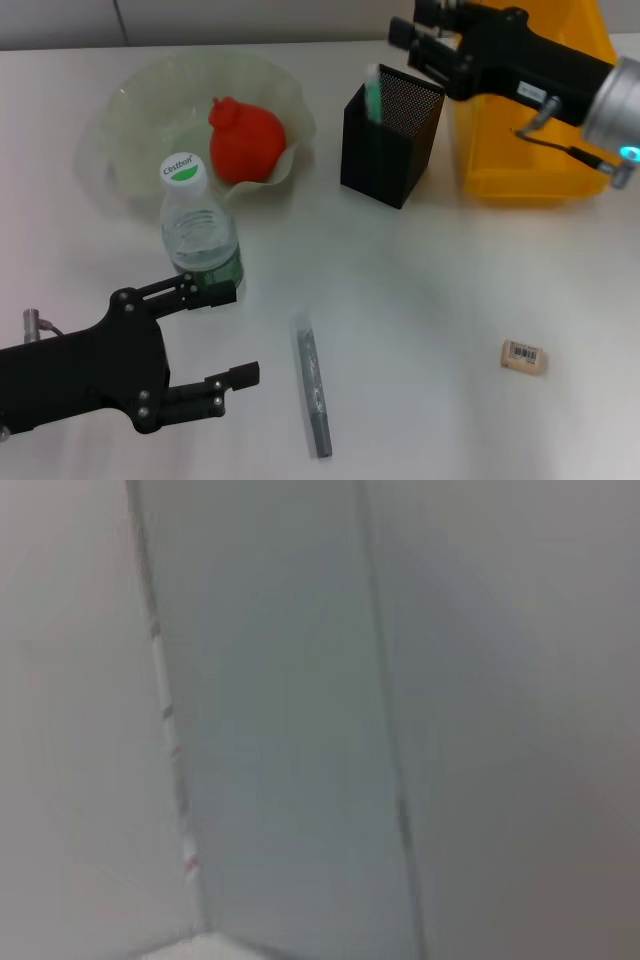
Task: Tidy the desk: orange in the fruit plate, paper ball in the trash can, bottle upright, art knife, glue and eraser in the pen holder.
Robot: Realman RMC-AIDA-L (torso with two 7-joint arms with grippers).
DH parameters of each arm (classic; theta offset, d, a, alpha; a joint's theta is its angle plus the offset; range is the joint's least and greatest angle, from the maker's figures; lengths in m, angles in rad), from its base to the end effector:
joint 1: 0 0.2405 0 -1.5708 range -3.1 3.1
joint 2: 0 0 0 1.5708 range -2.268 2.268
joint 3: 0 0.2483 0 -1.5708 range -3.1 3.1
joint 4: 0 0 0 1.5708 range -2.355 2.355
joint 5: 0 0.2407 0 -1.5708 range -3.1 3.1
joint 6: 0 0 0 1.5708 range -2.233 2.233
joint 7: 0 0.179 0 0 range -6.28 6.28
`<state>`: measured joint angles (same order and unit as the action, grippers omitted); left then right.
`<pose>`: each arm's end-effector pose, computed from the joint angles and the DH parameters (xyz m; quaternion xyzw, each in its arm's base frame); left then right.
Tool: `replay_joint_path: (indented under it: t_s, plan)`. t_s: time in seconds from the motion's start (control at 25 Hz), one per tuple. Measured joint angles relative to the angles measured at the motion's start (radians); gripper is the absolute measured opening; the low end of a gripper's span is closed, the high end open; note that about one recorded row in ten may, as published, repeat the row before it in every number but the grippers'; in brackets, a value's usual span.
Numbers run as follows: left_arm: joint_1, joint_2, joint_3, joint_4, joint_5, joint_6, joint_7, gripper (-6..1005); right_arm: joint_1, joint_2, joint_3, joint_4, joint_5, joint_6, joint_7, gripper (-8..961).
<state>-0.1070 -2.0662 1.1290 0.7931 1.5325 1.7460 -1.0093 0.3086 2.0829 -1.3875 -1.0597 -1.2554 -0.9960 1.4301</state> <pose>-0.2745 0.2452 -0.0273 -0.9320 -0.0753 -0.3347 0.1174 0.1685 0.4088 -0.0142 -0.8797 0.1728 0.3430 0.2804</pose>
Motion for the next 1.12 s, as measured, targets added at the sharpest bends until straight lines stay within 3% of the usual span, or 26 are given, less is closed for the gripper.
replay_joint_path:
  t_s: [0.04, 0.12, 0.16, 0.2, 0.36, 0.64, 0.96, 1.12]
  plan:
    - [0.0, 0.0, 0.0, 0.0, 0.0, 0.0, 0.0, 765, 0.0, 0.0, 0.0, 0.0, 0.0, 0.0, 0.0, 367]
    - [0.0, 0.0, 0.0, 0.0, 0.0, 0.0, 0.0, 765, -0.042, 0.002, 0.03, -0.149, -0.191, -0.083, 0.206, 398]
    - [0.0, 0.0, 0.0, 0.0, 0.0, 0.0, 0.0, 765, -0.063, 0.005, 0.068, -0.32, -0.445, -0.206, 0.475, 399]
    - [0.0, 0.0, 0.0, 0.0, 0.0, 0.0, 0.0, 765, -0.063, 0.005, 0.068, -0.32, -0.445, -0.206, 0.475, 401]
    - [-0.002, 0.0, 0.0, 0.002, 0.0, 0.001, -0.001, 764, -0.009, 0.003, 0.088, -0.583, -0.929, -0.528, 0.921, 406]
    - [-0.012, 0.001, 0.0, 0.001, 0.0, 0.0, -0.004, 764, 0.105, -0.002, 0.06, -0.6, -1.184, -0.791, 1.026, 488]
    - [-0.018, 0.0, 0.0, 0.0, 0.0, 0.0, -0.006, 763, 0.178, 0.001, -0.137, -0.469, -1.379, -0.799, 1.027, 486]
    - [-0.018, 0.0, -0.001, 0.0, 0.0, 0.001, -0.007, 763, 0.188, 0.003, -0.184, -0.444, -1.406, -0.777, 1.038, 484]
